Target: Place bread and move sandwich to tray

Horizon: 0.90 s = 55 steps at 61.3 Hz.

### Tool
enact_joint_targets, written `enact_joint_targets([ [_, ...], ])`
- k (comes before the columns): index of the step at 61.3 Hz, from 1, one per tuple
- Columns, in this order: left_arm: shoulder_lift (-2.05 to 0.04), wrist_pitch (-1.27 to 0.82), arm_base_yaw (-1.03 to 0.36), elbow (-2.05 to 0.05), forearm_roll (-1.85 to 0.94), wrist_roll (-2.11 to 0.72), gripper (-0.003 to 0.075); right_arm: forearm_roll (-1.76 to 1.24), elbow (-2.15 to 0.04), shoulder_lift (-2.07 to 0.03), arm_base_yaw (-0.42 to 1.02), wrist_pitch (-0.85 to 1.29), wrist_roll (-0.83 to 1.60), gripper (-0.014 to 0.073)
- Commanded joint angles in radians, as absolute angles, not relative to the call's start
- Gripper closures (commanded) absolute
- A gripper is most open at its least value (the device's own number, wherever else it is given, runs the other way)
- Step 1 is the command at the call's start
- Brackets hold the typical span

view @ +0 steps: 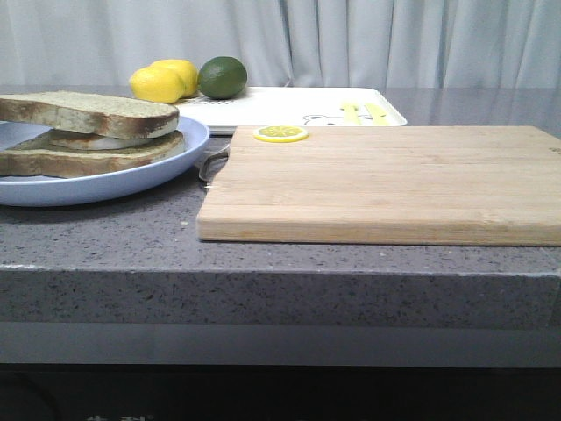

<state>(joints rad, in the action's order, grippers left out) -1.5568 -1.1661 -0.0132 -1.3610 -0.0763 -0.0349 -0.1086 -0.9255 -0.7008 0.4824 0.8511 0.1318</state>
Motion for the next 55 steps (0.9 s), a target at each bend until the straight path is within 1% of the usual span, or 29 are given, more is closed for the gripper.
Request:
enact_joint_targets([
  [1, -1.555, -1.118, -0.012, -1.403, -0.106, -0.034, 0.0176, -0.106, -0.947, -0.698, 0.479, 0.788, 0.135, 0.0293],
  [12, -1.606, -1.087, -0.012, -1.408, -0.108, -0.034, 0.0177, -0.106, -0.947, -0.698, 0.479, 0.788, 0.135, 0.0293],
  [16, -1.621, -1.080, -0.012, -1.410, -0.111, -0.034, 0.0196, -0.106, -0.947, -0.698, 0.479, 0.788, 0.135, 0.0293],
  [28, -1.652, -1.031, -0.012, -1.410, -0.186, -0.034, 0.0322, -0.106, -0.947, -0.698, 0.479, 0.788, 0.135, 0.0293],
  [33, -1.664, -1.012, -0.012, -1.410, -0.202, -0.034, 0.0363, -0.106, -0.947, -0.698, 0.479, 0.788, 0.135, 0.0293],
  [47, -1.710, -1.014, -0.012, -1.410, -0.209, -0.034, 0.0438, -0.106, -0.947, -0.698, 0.479, 0.787, 0.135, 0.0293],
  [55, -1.710, -1.012, -0.012, -1.410, -0.209, -0.034, 0.0517, -0.106, -0.947, -0.698, 0.479, 0.787, 0.135, 0.0293],
])
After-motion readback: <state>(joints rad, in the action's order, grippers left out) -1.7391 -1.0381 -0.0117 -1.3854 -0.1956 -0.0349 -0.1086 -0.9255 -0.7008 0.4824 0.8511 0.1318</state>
